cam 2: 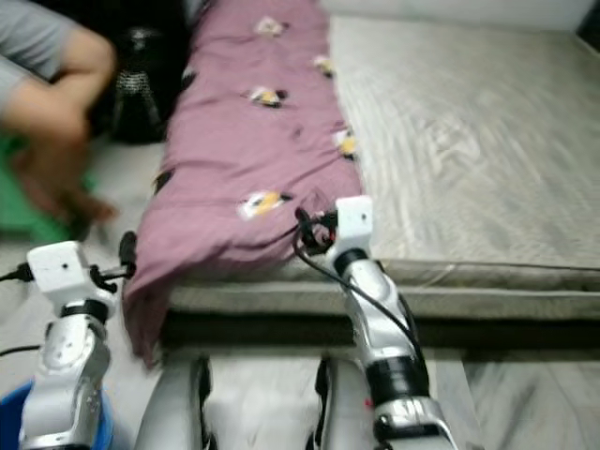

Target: Clean up the room

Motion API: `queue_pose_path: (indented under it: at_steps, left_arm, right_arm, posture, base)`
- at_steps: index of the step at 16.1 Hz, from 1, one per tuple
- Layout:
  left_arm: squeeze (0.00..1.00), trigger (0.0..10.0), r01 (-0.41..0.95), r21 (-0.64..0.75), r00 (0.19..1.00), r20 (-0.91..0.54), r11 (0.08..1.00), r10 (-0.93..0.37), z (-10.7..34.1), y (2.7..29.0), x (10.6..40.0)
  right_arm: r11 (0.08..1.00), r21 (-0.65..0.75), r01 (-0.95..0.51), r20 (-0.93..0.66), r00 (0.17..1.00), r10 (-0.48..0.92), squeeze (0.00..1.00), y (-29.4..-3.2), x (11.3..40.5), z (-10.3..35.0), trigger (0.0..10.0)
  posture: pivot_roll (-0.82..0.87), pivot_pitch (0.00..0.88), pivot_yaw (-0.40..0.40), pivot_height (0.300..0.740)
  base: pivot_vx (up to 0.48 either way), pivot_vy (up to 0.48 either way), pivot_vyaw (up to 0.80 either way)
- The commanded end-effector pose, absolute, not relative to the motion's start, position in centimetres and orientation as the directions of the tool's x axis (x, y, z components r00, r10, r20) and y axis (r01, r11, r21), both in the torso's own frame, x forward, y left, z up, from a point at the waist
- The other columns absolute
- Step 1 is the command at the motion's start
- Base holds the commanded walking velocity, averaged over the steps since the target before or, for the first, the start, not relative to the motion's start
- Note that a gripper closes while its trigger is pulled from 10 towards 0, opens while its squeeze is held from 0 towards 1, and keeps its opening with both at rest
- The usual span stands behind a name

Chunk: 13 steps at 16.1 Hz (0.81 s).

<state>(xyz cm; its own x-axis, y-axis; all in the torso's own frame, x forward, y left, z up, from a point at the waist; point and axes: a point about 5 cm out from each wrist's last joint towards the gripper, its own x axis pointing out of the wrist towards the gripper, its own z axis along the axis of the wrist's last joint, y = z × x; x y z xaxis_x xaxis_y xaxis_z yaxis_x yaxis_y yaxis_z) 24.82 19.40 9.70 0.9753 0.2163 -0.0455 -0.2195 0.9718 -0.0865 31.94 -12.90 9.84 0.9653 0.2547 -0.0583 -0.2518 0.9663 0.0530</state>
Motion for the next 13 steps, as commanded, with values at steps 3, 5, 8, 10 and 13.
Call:
queue_pose_path:
  at_steps: [3,5,8,10,13]
  left_arm:
    - [0.0,10.0,-0.189,-0.101,0.982,-0.047,0.977,0.185,9.8,18.6,25.0]
    - [0.0,10.0,-0.19,-0.105,0.981,-0.047,0.976,0.186,9.8,18.6,25.0]
    - [0.0,10.0,-0.217,-0.102,0.976,-0.058,0.971,0.212,9.7,18.7,25.1]
    - [0.0,10.0,-0.241,-0.109,0.969,-0.089,0.964,0.232,9.3,18.9,25.2]
    - [0.0,10.0,-0.27,-0.131,0.957,-0.141,0.954,0.252,8.7,19.2,25.4]
  right_arm:
    - [0.976,0.048,-0.213,-0.064,0.974,0.216,0.0,-14.0,32.0,9.8,10.0]
    - [0.976,0.047,-0.213,-0.065,0.974,0.216,0.0,-14.0,32.0,9.8,10.0]
    - [0.976,0.049,-0.213,-0.068,0.974,0.216,0.0,-14.0,32.0,9.8,10.0]
    - [0.976,0.047,-0.212,-0.07,0.974,0.215,0.0,-14.0,32.1,9.7,10.0]
    - [0.973,0.036,-0.228,-0.065,0.971,0.229,0.0,-13.6,32.3,9.8,10.0]
  posture:
    - [-0.03,0.069,-0.035,0.582]
    - [-0.03,0.068,-0.035,0.582]
    - [-0.03,0.068,-0.035,0.582]
    - [-0.03,0.062,-0.037,0.582]
    - [-0.01,0.049,-0.05,0.582]
  base:
    - [0.453,0.0,0.0]
    - [0.437,0.0,0.0]
    - [0.082,0.0,0.0]
    - [0.0,0.0,0.0]
    - [0.0,0.0,0.0]
